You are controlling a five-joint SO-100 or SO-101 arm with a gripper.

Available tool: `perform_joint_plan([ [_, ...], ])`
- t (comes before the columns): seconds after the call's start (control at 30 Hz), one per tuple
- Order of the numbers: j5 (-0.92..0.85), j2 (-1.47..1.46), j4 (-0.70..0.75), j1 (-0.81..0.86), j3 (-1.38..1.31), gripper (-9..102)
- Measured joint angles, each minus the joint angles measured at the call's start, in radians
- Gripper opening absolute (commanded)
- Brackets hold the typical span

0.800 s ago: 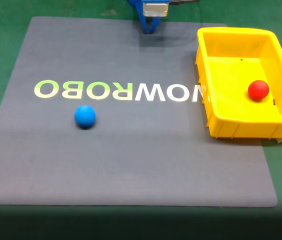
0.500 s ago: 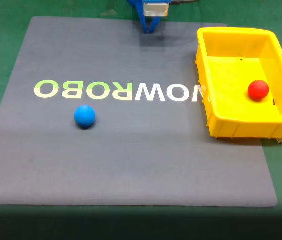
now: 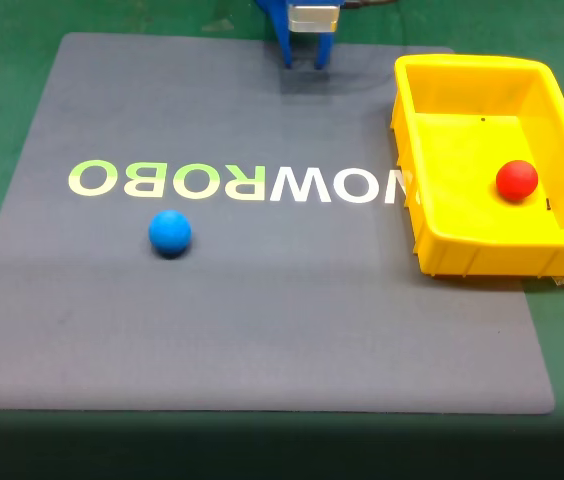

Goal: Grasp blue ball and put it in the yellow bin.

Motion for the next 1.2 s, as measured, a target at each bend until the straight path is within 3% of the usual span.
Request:
perform_joint_plan([
  [0.37, -0.189, -0.146, -0.132, 0.127, -0.204, 34],
  [0.83, -0.199, -1.026, -0.443, 0.255, -0.824, 35],
  [1.2, -0.199, -1.555, -0.485, 0.299, -1.223, 34],
])
